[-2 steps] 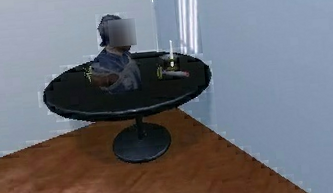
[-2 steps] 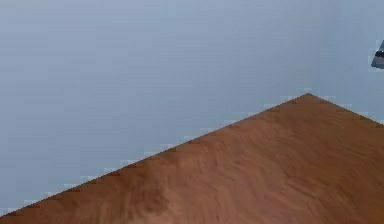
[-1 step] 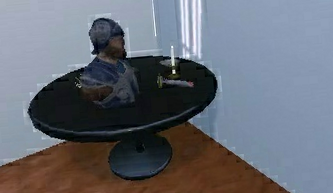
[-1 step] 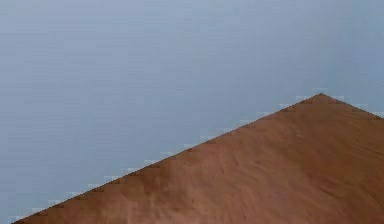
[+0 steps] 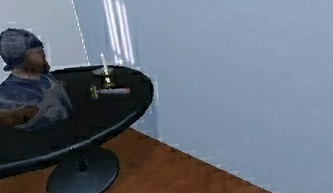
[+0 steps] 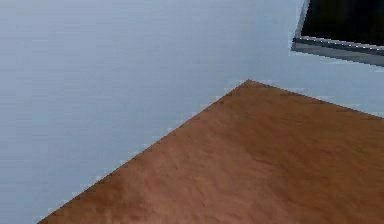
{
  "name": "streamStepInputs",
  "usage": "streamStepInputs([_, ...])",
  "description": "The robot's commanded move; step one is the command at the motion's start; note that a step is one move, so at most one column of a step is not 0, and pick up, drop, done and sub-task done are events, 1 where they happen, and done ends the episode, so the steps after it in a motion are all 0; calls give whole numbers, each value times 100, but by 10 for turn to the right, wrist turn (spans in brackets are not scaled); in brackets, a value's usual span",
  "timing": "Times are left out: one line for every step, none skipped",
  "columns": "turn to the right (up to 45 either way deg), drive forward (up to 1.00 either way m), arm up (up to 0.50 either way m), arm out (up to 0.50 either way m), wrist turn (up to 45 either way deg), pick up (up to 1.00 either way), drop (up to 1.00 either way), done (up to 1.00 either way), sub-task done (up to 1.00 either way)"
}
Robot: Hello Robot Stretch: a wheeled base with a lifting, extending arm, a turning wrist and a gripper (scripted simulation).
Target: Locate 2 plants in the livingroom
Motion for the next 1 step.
streamStepInputs([0, 50, 0, 0, 0, 0, 0, 0, 0])
